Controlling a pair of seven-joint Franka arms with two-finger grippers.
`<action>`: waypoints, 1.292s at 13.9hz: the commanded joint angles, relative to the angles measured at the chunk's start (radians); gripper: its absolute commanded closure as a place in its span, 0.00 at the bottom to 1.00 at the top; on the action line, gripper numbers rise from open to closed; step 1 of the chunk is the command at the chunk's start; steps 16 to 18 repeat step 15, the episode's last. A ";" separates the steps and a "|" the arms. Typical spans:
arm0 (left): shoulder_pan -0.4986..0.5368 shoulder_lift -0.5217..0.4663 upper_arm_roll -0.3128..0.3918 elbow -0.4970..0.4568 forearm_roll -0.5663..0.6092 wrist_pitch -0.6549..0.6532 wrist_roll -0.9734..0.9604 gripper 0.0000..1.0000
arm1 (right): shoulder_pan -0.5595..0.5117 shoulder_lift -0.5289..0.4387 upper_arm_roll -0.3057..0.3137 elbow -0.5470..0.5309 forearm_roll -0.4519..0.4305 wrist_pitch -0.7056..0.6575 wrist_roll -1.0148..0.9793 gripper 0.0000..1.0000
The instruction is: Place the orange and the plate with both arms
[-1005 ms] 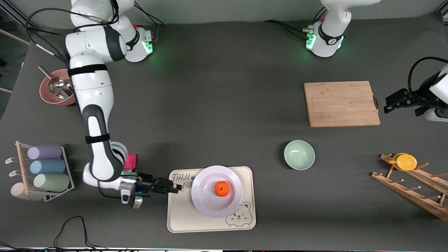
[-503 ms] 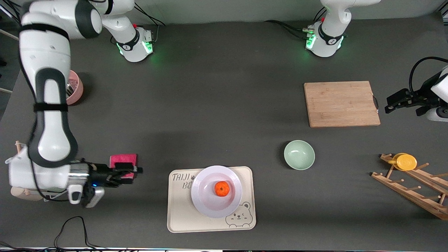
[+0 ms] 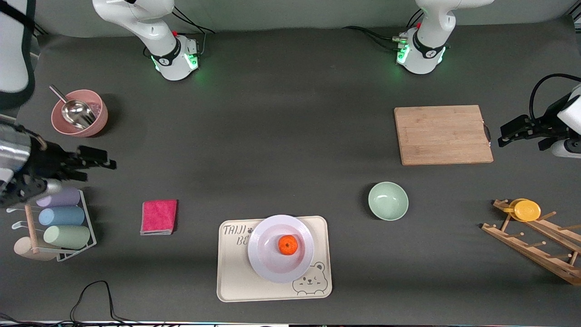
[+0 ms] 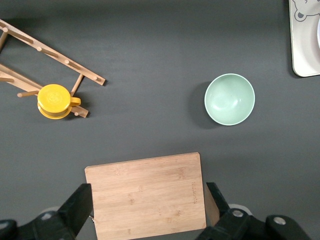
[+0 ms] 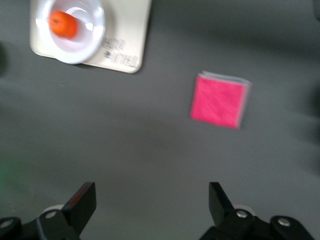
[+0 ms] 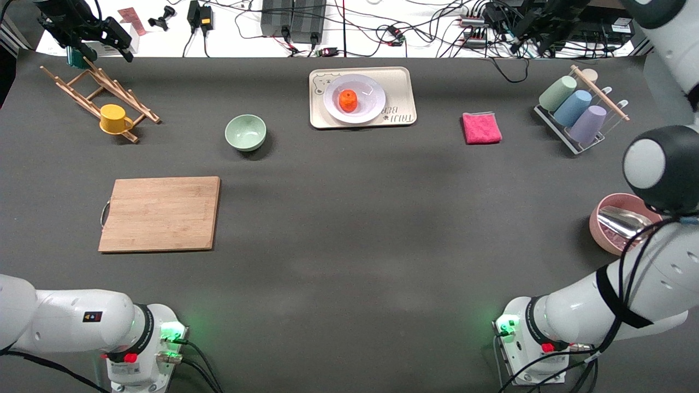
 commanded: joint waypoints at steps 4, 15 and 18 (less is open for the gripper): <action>-0.002 -0.005 0.007 0.002 0.009 -0.014 0.005 0.00 | -0.023 -0.143 0.018 -0.086 -0.189 -0.023 0.134 0.00; -0.011 -0.001 0.004 0.001 0.081 -0.013 -0.013 0.00 | -0.022 -0.166 0.026 -0.087 -0.230 -0.014 0.235 0.00; -0.011 -0.001 0.004 0.001 0.081 -0.013 -0.013 0.00 | -0.022 -0.166 0.026 -0.087 -0.230 -0.014 0.235 0.00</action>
